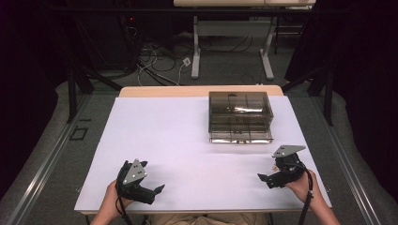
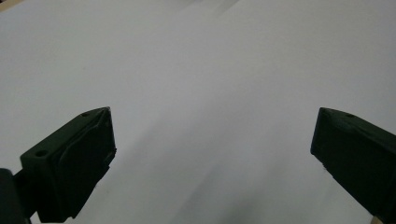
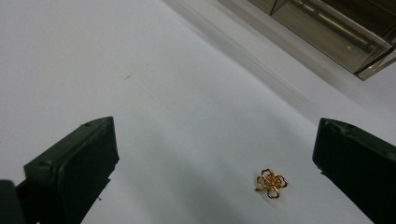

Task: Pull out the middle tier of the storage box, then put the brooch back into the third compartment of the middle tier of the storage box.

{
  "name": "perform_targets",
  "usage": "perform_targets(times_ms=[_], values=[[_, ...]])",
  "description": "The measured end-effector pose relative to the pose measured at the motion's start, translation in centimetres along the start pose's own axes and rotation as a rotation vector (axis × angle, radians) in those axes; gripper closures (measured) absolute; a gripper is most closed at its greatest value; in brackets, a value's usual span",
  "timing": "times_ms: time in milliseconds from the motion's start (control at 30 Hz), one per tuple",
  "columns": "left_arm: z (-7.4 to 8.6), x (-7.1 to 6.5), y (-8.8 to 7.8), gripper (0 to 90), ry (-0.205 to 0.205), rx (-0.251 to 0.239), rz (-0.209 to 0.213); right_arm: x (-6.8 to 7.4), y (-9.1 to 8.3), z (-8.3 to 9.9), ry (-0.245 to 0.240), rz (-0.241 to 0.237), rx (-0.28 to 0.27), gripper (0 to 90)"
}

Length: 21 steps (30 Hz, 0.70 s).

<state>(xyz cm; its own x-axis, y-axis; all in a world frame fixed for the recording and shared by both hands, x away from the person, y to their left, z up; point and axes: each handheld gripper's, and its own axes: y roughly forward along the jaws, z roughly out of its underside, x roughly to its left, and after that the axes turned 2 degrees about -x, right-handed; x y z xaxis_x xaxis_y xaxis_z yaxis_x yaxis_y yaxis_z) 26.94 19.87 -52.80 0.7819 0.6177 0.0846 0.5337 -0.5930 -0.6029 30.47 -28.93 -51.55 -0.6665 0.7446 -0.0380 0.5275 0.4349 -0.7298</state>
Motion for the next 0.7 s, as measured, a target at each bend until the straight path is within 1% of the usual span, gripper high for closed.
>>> perform_targets(times_ms=[100,133,333,367,400,433,500,600,667,700], values=[[0.00,-0.01,0.00,0.0,0.000,0.000,0.000,-0.09,-0.02,0.03,0.018,-0.003,0.002,0.0],[0.00,0.01,0.00,0.0,0.001,0.000,-0.001,-0.16,-0.01,0.02,0.010,-0.002,0.003,0.0],[0.00,-0.01,-0.05,0.0,0.003,0.001,0.001,-0.33,-0.01,-0.02,0.008,0.005,0.001,0.0],[-0.02,-0.02,-0.07,0.0,0.001,0.003,0.001,-0.33,-0.05,0.00,0.011,0.009,0.002,0.0],[-0.02,-0.04,-0.06,0.0,0.000,0.002,0.000,-0.35,-0.03,0.01,0.016,-0.004,0.003,0.0],[-0.03,-0.02,-0.04,0.0,0.005,0.001,0.000,-0.32,0.00,0.03,0.022,-0.001,0.004,0.0],[-0.02,-0.04,-0.01,0.0,0.002,0.000,-0.001,-0.46,0.00,0.04,0.015,0.006,0.004,0.0],[-0.02,-0.04,0.02,0.0,0.003,-0.001,-0.001,-0.61,0.01,0.02,0.027,0.000,0.003,0.0],[-0.01,0.00,0.01,0.0,0.003,-0.001,0.001,-0.78,0.03,0.03,0.023,0.001,0.004,0.0],[0.00,0.00,0.00,0.0,0.002,0.000,0.002,-0.82,0.05,0.04,0.035,-0.001,0.007,0.0]])
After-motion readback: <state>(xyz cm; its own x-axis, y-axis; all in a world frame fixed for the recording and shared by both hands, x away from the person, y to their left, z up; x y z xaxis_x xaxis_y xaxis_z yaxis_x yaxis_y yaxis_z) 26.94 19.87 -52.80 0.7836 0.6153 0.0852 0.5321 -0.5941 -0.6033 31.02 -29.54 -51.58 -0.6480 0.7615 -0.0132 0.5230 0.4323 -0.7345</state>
